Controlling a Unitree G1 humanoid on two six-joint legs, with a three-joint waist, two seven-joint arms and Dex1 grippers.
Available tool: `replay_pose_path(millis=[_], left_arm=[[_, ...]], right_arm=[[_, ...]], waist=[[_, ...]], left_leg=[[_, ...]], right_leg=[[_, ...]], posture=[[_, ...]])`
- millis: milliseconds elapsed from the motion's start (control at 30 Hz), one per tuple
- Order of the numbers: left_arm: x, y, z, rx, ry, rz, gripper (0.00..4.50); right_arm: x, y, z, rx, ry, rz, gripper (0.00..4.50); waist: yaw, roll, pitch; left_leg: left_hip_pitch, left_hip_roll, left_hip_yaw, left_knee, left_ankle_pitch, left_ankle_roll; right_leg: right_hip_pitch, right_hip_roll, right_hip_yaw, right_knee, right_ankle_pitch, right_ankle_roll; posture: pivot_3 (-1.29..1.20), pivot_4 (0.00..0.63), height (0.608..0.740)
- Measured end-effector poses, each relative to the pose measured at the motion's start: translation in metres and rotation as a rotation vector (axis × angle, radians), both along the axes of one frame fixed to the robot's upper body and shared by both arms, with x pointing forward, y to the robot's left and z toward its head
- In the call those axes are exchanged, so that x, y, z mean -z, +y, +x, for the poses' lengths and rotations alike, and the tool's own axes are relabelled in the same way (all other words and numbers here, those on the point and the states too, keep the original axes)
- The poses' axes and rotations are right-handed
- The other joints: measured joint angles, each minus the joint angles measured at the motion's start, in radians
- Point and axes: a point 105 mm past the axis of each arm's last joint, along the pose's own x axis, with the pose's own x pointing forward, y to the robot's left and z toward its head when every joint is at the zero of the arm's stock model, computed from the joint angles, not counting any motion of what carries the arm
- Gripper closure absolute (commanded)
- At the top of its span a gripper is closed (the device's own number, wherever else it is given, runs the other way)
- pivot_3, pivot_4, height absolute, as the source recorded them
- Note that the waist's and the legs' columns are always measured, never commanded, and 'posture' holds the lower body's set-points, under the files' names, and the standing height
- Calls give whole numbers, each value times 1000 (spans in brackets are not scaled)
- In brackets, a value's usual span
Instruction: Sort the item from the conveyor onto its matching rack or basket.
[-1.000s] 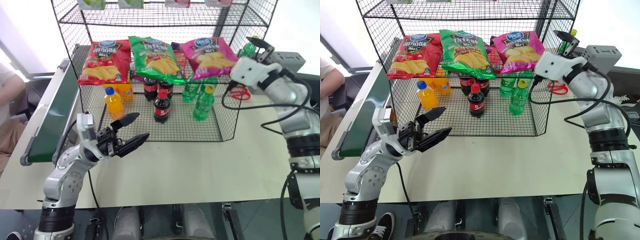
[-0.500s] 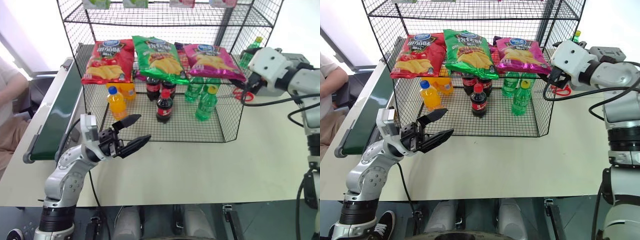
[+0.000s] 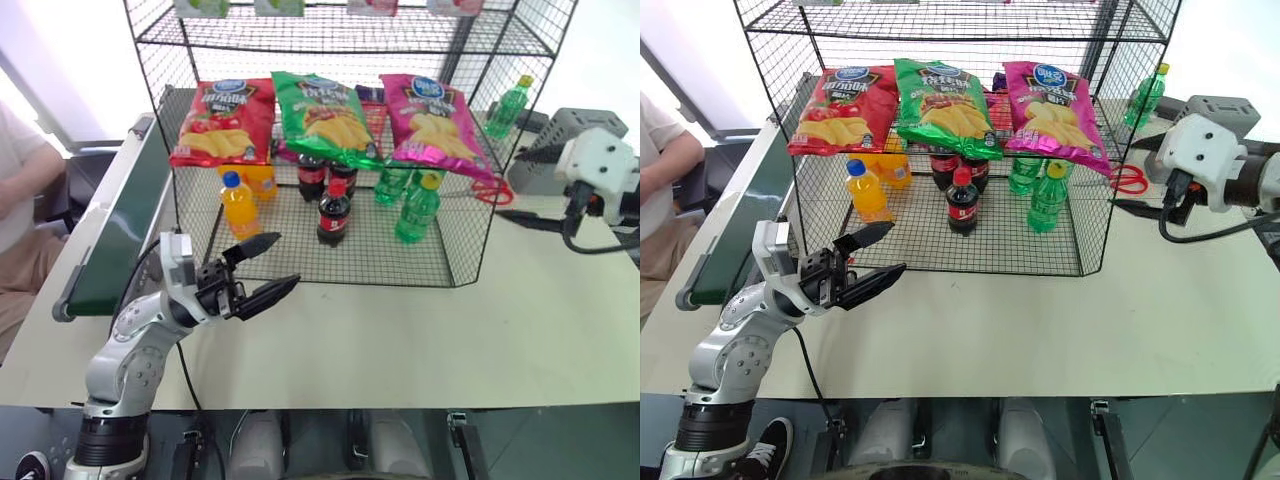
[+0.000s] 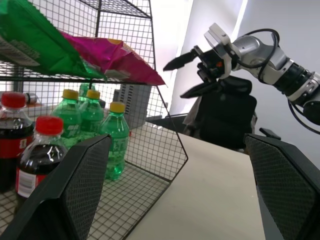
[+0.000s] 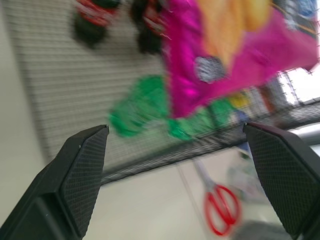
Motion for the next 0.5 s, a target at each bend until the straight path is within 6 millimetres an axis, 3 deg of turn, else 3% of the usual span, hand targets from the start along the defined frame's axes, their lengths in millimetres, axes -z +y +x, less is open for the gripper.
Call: replay_pose_path(millis=[133, 233, 300, 367, 500], left_arm=[[0, 3, 0, -5, -5, 21, 0], [3, 11, 1, -33, 15, 55, 0], [6, 27, 0, -83, 32, 97, 0], [10, 37, -2, -115, 40, 135, 0], [16, 63, -6, -199, 72, 227, 0]], right_arm=[[-26, 4, -8, -6, -18, 146, 18], [-42, 34, -30, -132, 95, 384, 18], [-44, 65, -49, -271, 172, 533, 18], [-26, 82, -55, -308, 261, 596, 18], [32, 107, -68, -287, 454, 608, 18]], waist=[[-1, 1, 0], [-2, 1, 0], [-4, -2, -1], [0, -2, -1], [10, -2, -1]], left_leg=[[0, 0, 0, 0, 0, 0], [1, 1, -1, -1, 0, 0], [1, 2, -2, -1, 0, 0], [1, 2, -1, -1, 0, 0], [-4, 0, -2, 0, 0, 0]], right_leg=[[0, 0, 0, 1, 0, 0], [0, 1, 0, 1, 0, 0], [0, 2, 0, 1, 0, 0], [1, 1, 0, 0, 0, 0], [-2, 0, -1, 0, 0, 0]], posture=[[0, 150, 737], [0, 150, 737], [0, 150, 737], [0, 150, 737], [0, 150, 737]])
